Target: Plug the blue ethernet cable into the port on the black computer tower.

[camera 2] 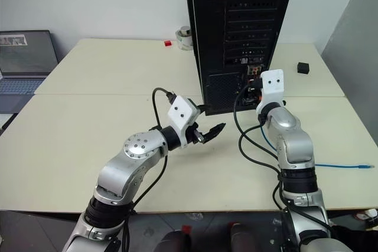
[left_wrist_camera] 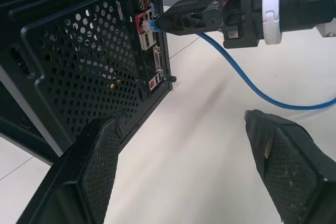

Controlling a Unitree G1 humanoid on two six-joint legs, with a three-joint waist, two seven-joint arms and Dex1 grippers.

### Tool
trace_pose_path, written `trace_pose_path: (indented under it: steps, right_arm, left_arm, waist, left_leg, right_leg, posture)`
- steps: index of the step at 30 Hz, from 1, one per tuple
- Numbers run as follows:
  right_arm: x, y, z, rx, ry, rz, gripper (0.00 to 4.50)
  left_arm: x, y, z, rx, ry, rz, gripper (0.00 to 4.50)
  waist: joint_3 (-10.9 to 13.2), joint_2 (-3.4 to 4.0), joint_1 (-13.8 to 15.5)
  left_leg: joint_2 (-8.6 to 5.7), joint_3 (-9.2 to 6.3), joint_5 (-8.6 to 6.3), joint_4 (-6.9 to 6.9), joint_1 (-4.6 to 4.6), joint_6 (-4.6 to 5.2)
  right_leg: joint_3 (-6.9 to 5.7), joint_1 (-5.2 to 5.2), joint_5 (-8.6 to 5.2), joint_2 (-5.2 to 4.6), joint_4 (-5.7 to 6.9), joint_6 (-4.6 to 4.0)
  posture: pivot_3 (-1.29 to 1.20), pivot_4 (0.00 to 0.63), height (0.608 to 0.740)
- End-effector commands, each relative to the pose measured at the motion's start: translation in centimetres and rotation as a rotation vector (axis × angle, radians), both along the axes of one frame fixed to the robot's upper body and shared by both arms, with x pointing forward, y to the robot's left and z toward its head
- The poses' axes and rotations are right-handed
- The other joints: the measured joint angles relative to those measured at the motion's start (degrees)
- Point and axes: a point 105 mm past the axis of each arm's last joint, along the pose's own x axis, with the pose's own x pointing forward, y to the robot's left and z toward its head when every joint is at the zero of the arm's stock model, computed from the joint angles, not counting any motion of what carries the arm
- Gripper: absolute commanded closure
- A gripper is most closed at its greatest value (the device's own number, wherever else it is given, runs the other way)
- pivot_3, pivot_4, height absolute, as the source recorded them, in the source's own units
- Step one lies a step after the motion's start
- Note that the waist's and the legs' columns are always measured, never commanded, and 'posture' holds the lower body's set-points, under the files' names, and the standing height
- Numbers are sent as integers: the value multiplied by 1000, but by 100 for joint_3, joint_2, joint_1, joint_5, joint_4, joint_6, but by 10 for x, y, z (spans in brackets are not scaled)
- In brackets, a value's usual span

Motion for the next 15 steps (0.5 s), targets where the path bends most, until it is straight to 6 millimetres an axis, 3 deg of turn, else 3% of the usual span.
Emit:
trace_pose_path:
  steps: [1, 15]
  right_arm:
    - [0, -2, 24, 6, -87, -3, 4472]
    - [3, -4, 26, 22, -82, -18, 4472]
  left_arm:
    - [-7, -3, 13, -18, -58, -30, 646]
    - [-7, -4, 13, -19, -56, -30, 646]
  waist:
    - [0, 0, 0]
    - [0, 0, 0]
  left_leg:
    - [0, 0, 0, 0, 0, 0]
    - [0, 0, 0, 0, 0, 0]
  right_leg:
    - [0, 0, 0, 0, 0, 0]
    - [0, 0, 0, 0, 0, 0]
  posture:
    - [0, 150, 740]
    - [0, 150, 740]
